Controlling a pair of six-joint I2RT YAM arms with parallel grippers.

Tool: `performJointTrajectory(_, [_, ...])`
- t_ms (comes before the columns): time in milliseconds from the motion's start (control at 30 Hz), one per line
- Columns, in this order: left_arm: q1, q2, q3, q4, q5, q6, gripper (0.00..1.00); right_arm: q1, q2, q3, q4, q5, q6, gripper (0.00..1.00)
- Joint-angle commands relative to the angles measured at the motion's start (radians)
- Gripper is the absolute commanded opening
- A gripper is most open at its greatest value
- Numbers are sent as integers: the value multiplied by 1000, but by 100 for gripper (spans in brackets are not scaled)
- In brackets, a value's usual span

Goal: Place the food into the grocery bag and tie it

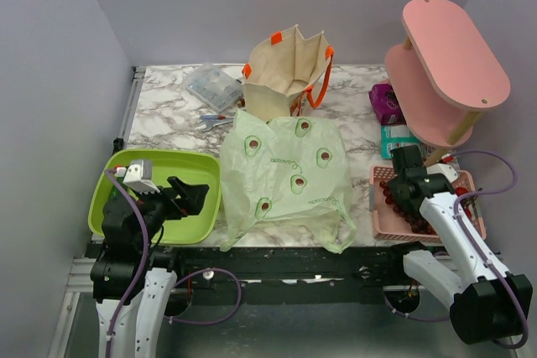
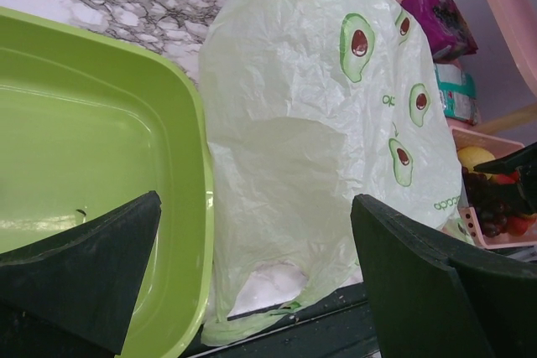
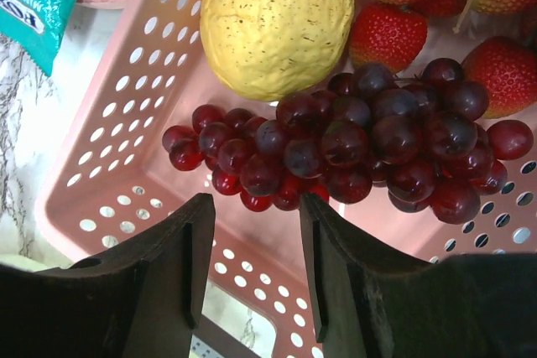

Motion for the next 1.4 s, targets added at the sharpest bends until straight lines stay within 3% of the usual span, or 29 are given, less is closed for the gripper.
performJointTrajectory(0, [-5,-10,-10,5,-31,12,98,0,13,-19,44,84,37,51])
performJointTrajectory(567, [-10,-13,-13,4,-38,9,99,0,79,-67,121,109,36,45])
performJointTrajectory(667, [-10,-14,-12,4,-39,9,99,1,83,-66,128,119,33,37])
performJointTrajectory(967, [-10,-10,-14,4,-37,9,99,0,100,-64,131,131,31,1])
performJointTrajectory(1367, [-10,-12,-15,8,-40,9,98,1,1,71,99,50,-115,1])
